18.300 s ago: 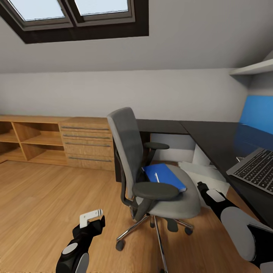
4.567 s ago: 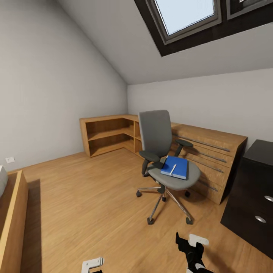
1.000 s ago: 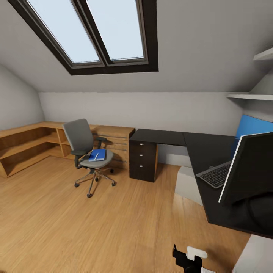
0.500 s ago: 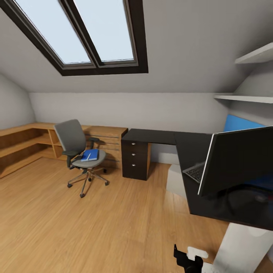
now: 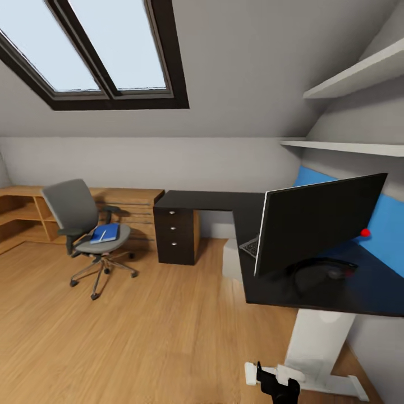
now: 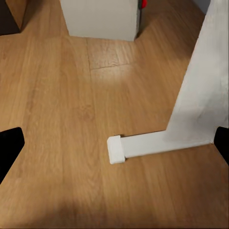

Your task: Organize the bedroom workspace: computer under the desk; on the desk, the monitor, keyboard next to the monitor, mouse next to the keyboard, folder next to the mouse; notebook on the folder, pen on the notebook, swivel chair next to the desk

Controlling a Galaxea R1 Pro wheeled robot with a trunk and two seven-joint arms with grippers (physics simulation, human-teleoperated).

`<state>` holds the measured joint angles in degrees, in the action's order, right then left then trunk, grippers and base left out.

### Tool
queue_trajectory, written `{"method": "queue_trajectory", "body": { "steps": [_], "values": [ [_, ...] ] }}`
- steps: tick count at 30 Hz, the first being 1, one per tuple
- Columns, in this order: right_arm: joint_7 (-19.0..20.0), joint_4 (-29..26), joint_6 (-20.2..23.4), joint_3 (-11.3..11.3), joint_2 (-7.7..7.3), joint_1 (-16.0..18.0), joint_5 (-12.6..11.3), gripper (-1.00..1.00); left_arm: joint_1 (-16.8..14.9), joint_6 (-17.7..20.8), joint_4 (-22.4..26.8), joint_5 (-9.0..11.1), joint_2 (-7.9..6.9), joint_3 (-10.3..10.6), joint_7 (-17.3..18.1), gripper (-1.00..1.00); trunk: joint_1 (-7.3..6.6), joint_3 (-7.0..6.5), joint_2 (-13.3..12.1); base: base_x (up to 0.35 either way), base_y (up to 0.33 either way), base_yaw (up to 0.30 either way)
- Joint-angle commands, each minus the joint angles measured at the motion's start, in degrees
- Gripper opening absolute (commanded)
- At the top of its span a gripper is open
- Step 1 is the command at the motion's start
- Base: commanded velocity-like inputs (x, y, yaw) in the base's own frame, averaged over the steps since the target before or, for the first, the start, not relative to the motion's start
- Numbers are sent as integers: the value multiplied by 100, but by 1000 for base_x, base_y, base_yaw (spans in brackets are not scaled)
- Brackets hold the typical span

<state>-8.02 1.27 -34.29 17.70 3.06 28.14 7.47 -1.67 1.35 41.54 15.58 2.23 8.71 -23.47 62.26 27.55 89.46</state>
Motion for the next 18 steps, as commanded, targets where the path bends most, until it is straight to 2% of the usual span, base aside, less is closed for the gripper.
{"method": "queue_trajectory", "body": {
  "steps": [1,6,12,18],
  "values": [
    [-42,14,-16,25,1,8,61,100,0,14,9,41,-4,24,-44,100,-2,6,4,-142,-291,-268],
    [-45,14,-23,25,-8,8,61,100,0,14,4,34,-3,26,-44,100,-2,7,4,-33,-334,-89],
    [-42,5,-29,24,-39,8,84,100,-1,14,-38,33,-3,26,-44,100,-2,7,4,-1,-347,-4],
    [-42,9,-27,23,-8,8,87,100,0,14,-40,33,-6,26,-44,100,-2,7,4,0,-332,0]
  ]
}}
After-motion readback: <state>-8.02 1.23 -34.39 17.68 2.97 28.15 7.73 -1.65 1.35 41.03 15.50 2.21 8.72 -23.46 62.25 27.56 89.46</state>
